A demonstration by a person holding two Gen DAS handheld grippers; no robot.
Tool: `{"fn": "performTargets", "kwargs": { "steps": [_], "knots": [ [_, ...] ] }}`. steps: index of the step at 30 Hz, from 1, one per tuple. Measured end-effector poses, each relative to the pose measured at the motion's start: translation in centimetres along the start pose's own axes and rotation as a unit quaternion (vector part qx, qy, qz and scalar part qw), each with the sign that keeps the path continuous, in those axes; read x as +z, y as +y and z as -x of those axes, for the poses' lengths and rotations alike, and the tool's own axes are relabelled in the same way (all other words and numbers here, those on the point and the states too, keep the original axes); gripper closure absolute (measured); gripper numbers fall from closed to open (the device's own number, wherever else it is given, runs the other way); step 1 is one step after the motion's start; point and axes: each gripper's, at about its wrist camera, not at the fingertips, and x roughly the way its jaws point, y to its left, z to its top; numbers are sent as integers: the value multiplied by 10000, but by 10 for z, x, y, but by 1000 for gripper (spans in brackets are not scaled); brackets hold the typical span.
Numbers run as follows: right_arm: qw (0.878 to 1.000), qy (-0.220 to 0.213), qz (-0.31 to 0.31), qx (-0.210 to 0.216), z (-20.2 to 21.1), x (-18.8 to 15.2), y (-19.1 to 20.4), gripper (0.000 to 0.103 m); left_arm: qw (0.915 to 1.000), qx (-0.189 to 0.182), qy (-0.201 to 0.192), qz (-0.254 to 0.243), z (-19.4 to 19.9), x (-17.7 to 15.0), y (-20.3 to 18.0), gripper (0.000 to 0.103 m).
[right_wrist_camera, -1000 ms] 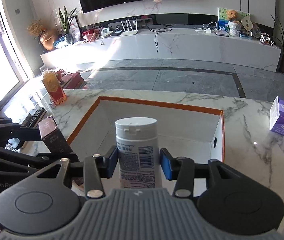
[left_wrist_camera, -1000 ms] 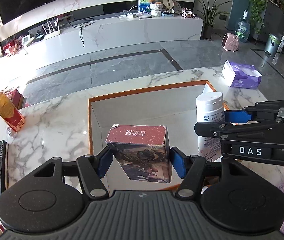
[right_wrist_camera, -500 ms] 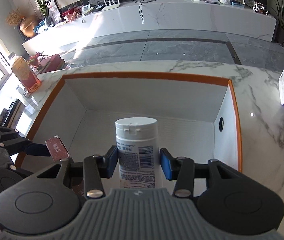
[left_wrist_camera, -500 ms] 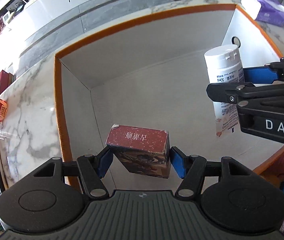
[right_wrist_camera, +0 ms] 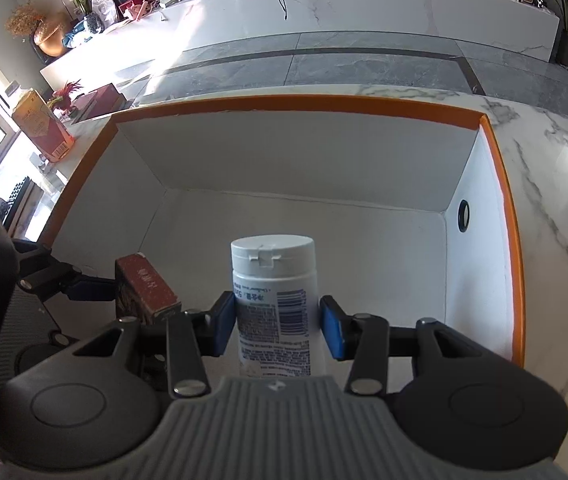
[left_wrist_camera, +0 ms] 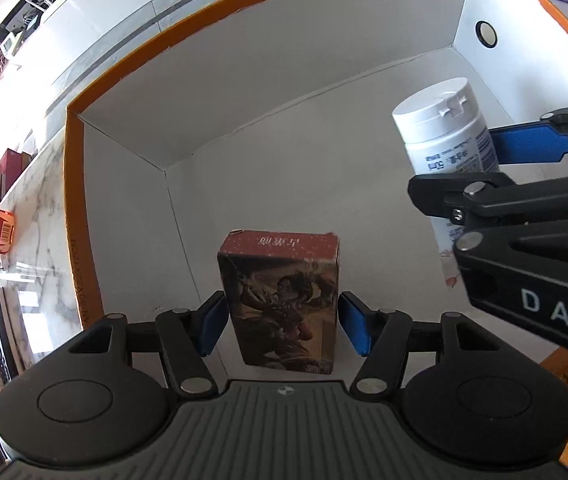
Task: Organize objects
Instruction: 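Carry the card box and lotion bottle over the orange box with both tools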
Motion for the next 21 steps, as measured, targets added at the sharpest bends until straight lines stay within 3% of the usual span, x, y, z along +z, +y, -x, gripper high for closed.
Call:
{"fn": "performTargets", "kwargs": {
  "steps": [4, 6, 10, 21],
  "knots": [
    [9999, 93, 16, -67, -4, -1, -1, 55, 9993, -276, 14, 257, -6, -11, 11, 37],
    [9999, 131, 13, -79, -7, -1, -1, 55, 9995, -218, -48, 224, -3, -18, 13, 32],
    [9998, 191, 47, -94, -10, -1, 4, 55, 9992, -310, -233, 123, 8, -36, 16, 32],
    [9979, 449, 350, -323, -19, 10, 22, 55, 9873, -574, -1401, 484, 77, -85, 65, 31]
  ]
}}
